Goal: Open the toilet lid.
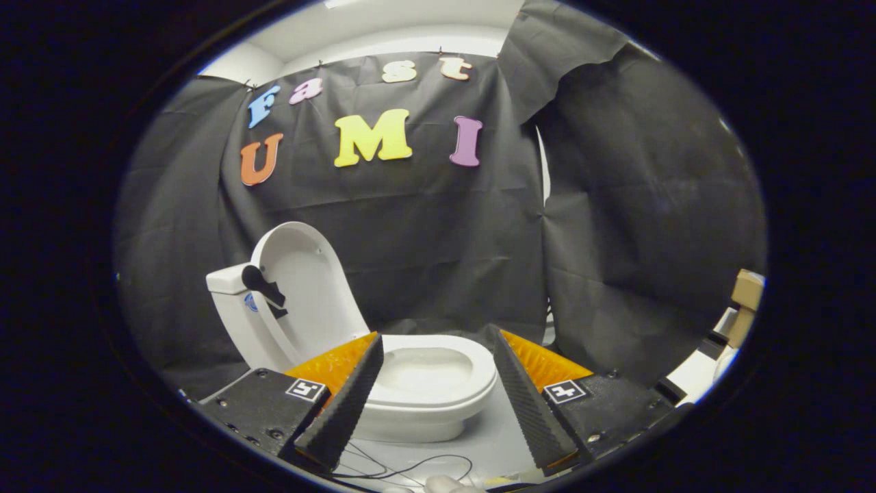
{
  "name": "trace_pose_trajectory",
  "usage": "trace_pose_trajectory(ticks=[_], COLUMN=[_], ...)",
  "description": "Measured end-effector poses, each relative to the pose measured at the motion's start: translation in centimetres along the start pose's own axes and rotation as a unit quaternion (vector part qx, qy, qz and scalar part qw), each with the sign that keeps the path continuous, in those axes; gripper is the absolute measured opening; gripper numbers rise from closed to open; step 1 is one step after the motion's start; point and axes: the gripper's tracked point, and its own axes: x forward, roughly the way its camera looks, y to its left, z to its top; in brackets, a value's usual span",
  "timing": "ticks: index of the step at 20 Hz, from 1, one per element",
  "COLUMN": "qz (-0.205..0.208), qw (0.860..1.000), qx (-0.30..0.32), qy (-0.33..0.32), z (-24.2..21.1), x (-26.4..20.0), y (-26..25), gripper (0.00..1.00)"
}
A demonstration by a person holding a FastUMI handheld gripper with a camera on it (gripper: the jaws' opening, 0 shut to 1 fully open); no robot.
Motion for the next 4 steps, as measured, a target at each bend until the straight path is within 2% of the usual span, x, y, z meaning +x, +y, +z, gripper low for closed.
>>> trace_pose_trajectory(ticks=[4], qz=[-0.019], qw=[1.000], qx=[-0.019], qy=[-0.016], z=[0.55], x=[-0.69], y=[-1.04], gripper=[1.00])
